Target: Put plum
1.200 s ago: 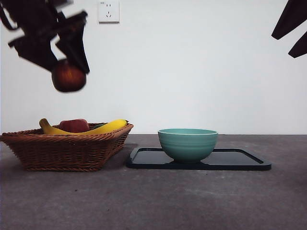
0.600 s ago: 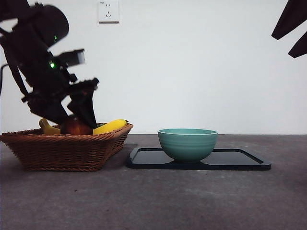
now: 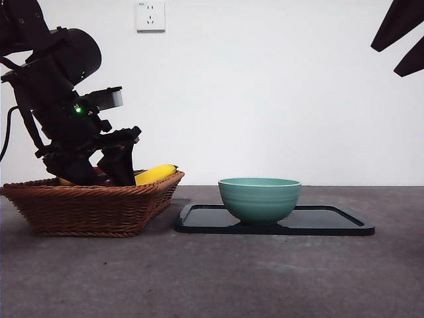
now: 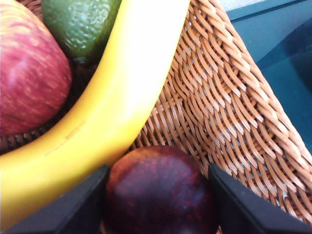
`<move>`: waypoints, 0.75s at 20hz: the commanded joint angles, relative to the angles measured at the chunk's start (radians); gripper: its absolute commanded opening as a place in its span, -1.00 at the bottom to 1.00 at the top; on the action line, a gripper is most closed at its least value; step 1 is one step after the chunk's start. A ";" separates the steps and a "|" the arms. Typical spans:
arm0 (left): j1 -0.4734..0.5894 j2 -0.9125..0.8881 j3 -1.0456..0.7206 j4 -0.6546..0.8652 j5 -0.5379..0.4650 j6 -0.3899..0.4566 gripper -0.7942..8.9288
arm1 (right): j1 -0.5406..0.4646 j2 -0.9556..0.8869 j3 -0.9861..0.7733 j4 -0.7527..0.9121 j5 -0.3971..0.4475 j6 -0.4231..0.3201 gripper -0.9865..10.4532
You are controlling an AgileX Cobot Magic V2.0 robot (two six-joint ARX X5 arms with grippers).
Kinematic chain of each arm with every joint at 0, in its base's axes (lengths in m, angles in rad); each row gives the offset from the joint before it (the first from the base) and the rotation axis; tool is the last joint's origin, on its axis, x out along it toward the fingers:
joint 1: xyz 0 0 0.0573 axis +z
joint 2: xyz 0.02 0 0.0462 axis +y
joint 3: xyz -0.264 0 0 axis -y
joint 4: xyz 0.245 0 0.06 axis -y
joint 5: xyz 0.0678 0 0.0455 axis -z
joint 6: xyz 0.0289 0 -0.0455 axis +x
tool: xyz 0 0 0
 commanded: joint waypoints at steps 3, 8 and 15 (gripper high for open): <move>-0.005 0.022 0.019 -0.008 -0.004 -0.001 0.00 | 0.005 0.004 0.007 0.015 0.002 -0.006 -0.44; -0.008 -0.033 0.021 -0.023 -0.004 -0.001 0.00 | 0.005 0.004 0.007 0.016 0.001 -0.007 -0.44; -0.009 -0.227 0.021 -0.093 -0.004 -0.013 0.00 | 0.005 0.004 0.007 0.016 0.001 -0.007 -0.44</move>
